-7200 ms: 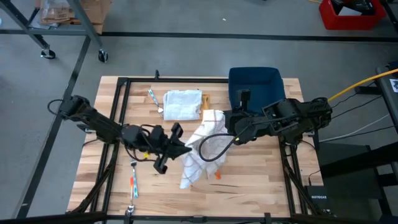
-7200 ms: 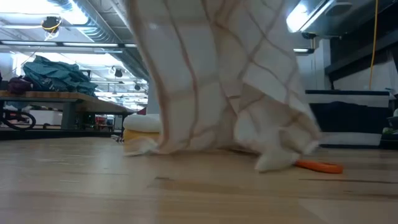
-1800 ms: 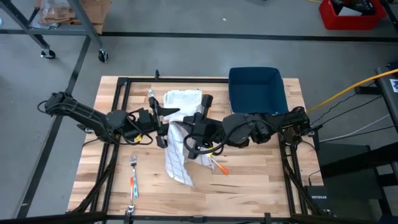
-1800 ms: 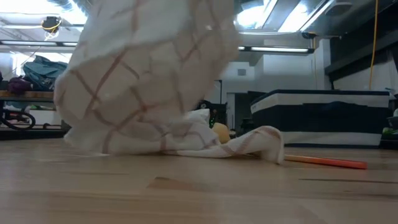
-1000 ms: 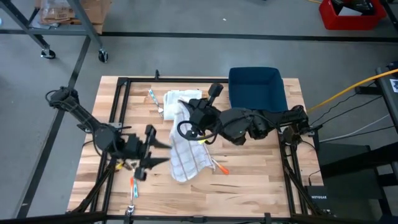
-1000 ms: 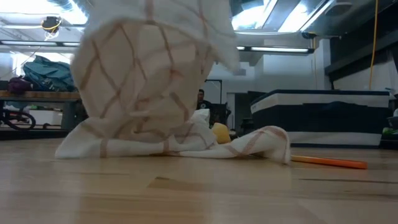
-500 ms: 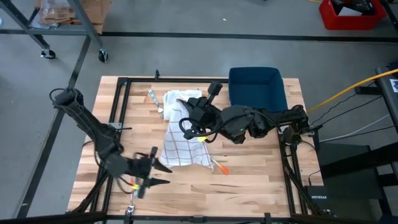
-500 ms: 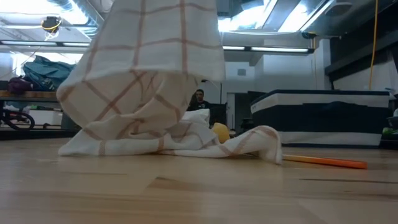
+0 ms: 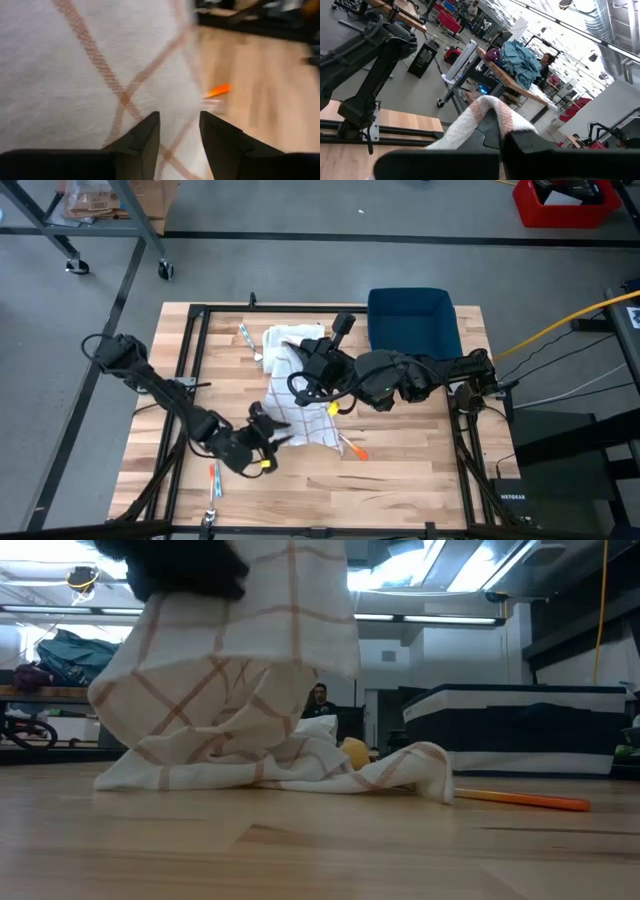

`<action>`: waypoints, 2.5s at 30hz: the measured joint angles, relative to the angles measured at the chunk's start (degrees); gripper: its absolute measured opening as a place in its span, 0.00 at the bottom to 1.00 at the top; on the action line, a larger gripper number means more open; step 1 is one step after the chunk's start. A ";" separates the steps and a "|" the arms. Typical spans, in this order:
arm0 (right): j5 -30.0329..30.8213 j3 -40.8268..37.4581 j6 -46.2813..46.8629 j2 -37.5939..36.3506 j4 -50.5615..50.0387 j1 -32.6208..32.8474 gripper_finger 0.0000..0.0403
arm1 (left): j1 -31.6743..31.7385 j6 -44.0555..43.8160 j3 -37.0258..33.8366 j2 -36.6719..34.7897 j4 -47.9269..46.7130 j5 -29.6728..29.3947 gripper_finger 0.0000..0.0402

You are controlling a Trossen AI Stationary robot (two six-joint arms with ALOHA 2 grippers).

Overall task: Fold towel
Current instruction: Fold the white patterned towel

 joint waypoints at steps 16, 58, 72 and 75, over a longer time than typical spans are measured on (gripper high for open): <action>-0.02 0.00 0.50 0.00 -0.42 0.00 0.00 | 7.95 -11.11 0.00 -2.55 -15.79 -9.69 0.16; -1.49 0.00 0.43 0.00 -0.38 0.02 0.00 | 2.49 -25.78 0.35 12.62 16.66 4.13 0.46; -1.47 0.00 0.26 0.00 -0.42 0.02 0.00 | 2.10 -35.51 0.35 9.79 4.49 4.10 0.45; -1.49 0.00 0.26 0.00 -0.42 0.09 0.00 | 1.45 -41.84 0.33 7.43 -7.94 4.08 0.45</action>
